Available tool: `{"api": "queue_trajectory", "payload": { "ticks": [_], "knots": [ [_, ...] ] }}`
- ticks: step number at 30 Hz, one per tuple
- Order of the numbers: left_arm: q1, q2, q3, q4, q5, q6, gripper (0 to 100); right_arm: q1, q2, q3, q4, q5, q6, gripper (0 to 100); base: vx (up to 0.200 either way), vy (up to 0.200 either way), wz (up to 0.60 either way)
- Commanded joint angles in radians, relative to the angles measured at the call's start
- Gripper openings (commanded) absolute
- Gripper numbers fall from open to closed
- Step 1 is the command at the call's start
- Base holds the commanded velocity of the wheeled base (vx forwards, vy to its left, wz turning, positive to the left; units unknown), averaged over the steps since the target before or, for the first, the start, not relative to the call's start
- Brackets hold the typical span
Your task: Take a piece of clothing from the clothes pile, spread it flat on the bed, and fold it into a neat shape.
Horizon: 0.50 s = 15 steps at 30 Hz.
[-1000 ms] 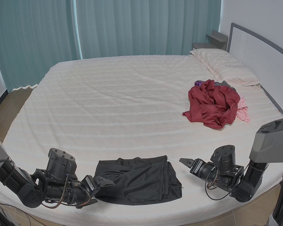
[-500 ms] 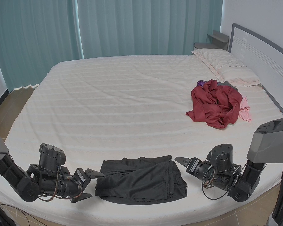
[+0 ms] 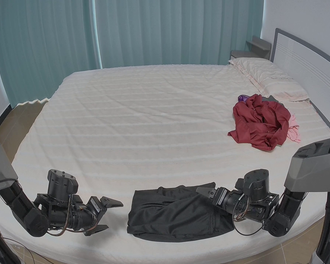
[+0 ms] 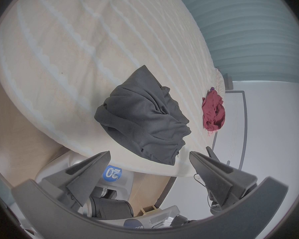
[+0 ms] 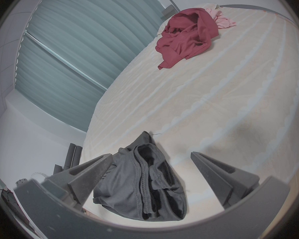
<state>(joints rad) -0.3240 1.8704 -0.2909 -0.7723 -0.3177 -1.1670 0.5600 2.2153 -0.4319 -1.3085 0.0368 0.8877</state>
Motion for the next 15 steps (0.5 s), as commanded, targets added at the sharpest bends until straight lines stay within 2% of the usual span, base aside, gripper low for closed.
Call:
{"api": "queue_trajectory", "payload": {
  "ticks": [1,4,15],
  "knots": [
    [-0.001,0.01,0.004,0.001,-0.001,0.003,100,-0.038,0.09,-0.016,-0.046,0.006,-0.056,100,0.0,0.0,0.0],
    [-0.001,0.015,0.004,-0.001,-0.001,0.003,100,-0.046,0.112,-0.016,-0.081,0.006,-0.067,100,0.0,0.0,0.0],
    [-0.001,0.016,0.002,-0.001,0.0,0.003,100,-0.038,0.118,-0.093,-0.072,0.017,-0.07,100,0.0,0.0,0.0]
  ]
}}
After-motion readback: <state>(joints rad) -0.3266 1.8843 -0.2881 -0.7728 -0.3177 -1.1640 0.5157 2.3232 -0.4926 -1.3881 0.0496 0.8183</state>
